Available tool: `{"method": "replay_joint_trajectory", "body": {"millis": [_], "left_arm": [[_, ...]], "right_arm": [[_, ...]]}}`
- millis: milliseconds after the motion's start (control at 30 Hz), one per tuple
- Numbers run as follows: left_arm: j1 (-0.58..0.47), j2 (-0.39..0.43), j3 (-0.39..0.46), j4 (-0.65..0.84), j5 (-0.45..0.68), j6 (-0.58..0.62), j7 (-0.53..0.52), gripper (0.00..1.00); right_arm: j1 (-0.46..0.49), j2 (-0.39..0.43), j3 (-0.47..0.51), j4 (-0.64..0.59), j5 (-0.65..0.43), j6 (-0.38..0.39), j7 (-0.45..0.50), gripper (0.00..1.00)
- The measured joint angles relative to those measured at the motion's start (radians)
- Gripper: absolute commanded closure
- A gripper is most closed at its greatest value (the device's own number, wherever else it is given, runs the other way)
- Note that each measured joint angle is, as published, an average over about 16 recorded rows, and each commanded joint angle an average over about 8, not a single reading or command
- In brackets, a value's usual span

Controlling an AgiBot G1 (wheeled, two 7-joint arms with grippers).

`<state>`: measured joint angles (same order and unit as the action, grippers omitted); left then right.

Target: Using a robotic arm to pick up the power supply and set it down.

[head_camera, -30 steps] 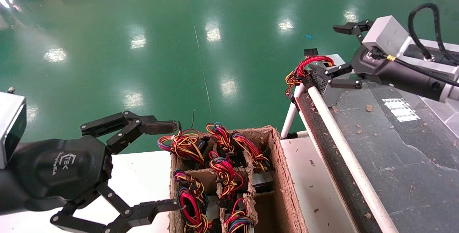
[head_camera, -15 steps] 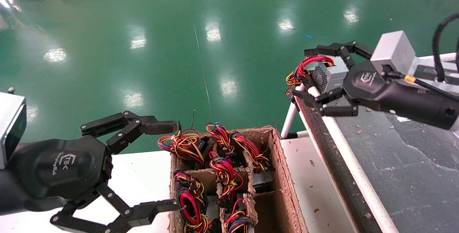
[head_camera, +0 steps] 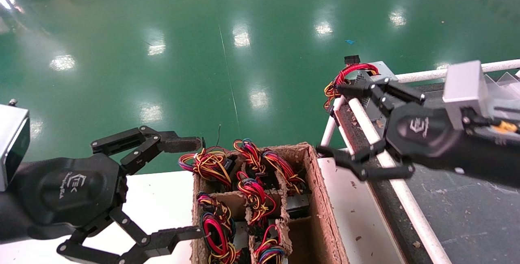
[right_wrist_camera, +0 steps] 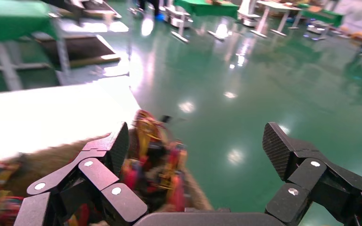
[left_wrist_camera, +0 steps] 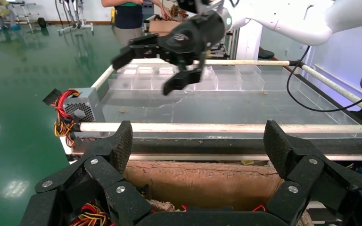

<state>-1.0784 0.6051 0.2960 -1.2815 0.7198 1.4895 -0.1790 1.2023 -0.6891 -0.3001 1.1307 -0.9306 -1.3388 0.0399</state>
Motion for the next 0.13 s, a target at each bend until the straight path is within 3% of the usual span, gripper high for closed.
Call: {"method": "replay_joint_trajectory", "body": {"millis": [133], "left_arm": [[0.0, 0.0, 0.0, 0.0, 0.0, 0.0, 0.0, 0.0]], "right_arm": [[-0.016, 0.01, 0.003, 0.019, 0.024, -0.019, 0.018, 0.0]]}}
